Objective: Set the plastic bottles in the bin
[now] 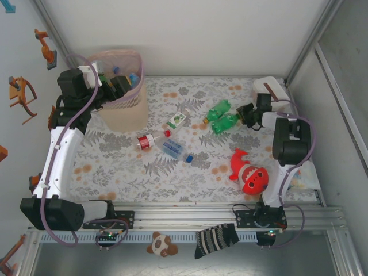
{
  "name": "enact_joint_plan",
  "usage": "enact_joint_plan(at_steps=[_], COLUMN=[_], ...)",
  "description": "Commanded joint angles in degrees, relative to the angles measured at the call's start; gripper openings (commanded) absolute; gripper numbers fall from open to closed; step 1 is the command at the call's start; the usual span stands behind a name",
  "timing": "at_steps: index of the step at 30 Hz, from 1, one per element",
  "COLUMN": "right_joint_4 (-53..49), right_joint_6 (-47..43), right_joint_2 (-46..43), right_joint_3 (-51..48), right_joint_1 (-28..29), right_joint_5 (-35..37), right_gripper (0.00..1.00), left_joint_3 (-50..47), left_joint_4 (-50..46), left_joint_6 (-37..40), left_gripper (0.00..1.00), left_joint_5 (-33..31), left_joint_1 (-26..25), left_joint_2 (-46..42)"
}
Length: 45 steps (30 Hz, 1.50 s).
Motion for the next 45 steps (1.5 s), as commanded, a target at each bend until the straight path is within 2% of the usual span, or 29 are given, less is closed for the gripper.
enact_joint_plan(at_steps=[1,6,12,15,21,27,30,37,45], right_joint_4=[-1.23,-3.65,-6.73,-5.72,-2.31,6.24,9.99,14.69,15.51], right_joint_6=[-2.11,-8.21,-20.17,-26.76,-37.34,-38.94,-38.93,-40.71,-41.95], right_joint_2=[-6.02,-13.28,-22.76,-27.48,-34.63,-37.92,-38.92,-39.53,-39.17], right_joint_3=[-0.90,-1.63,0.09,0.36,1.80,1.89,2.48,5.37,9.17], right_joint_1=[-0.07,1.10,4.93,7.61,13.75,17.76,20.01,25.61,30.90], right_joint_5=[1.16,2.62,3.53,3.02,-1.14,-10.29,-14.00,-21.28,-24.01], right_gripper=[0.28,0.28,0.28,0.26,0.23,0.19,0.18,0.17,0.16], left_joint_3=[0.10,0.08,0.23,-0.11,-1.57,-3.06,-2.91,-2.06,0.85], left_joint_4=[0.61,1.61,3.25,5.00,8.04,12.08,13.42,15.04,10.37], left_joint_6=[0.81,1.73,3.57,5.01,7.38,8.72,9.91,13.52,18.91], left_gripper=[0.72,0.72,0.72,0.71,0.74,0.80,0.81,0.82,0.90], left_joint_5=[0.46,1.71,4.06,5.85,5.28,12.11,17.51,26.75,28.78], left_joint_1=[-0.54,-1.42,-4.09,-5.61,-8.79,-9.99,-10.74,-15.79,-21.90], left_joint_2=[-1.98,-2.25,-2.34,-2.87,-4.80,-5.87,-5.77,-4.05,-1.36])
